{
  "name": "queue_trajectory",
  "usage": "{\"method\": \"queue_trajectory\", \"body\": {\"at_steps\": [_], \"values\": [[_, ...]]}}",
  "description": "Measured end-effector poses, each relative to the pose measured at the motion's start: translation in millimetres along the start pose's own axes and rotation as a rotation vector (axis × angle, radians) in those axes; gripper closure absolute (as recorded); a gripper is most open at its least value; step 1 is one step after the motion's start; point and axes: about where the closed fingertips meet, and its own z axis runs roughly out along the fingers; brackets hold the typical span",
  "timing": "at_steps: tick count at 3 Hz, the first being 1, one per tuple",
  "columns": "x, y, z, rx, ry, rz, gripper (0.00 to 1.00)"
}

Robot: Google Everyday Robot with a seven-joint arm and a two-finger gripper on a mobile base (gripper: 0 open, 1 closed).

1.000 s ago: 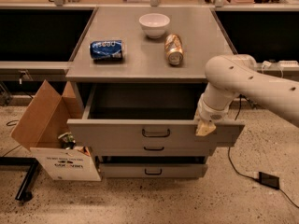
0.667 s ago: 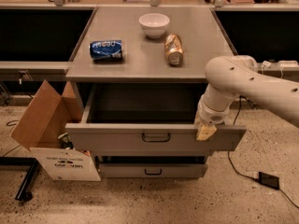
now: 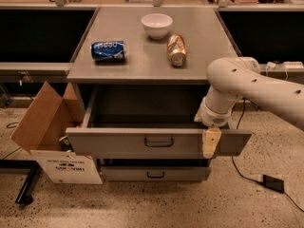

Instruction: Open top drawer

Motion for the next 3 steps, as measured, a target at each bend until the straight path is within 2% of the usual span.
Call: {"method": "queue_trajectory", "body": {"at_steps": [1,2,3], "values": [[0,4,1,-0.006,-0.002,-0.005,0.0],[2,37,3,-0.061,0.022,-0.041,0.27],[5,58,3,-0.09,0.035,-0.055,0.5]]}}
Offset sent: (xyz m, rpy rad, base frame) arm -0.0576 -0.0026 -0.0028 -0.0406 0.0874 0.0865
